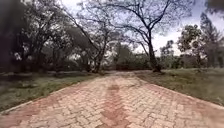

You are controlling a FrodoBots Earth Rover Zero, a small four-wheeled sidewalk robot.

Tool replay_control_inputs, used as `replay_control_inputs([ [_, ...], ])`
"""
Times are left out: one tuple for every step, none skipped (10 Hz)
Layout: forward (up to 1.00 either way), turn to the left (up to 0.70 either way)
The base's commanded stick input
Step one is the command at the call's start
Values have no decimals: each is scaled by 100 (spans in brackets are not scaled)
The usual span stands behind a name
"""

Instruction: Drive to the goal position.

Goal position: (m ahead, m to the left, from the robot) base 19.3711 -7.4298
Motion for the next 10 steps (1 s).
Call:
replay_control_inputs([
  [70,0],
  [70,0],
  [70,0],
  [70,0],
  [70,0],
  [70,0],
  [70,0],
  [70,0],
  [70,0],
  [70,0],
])
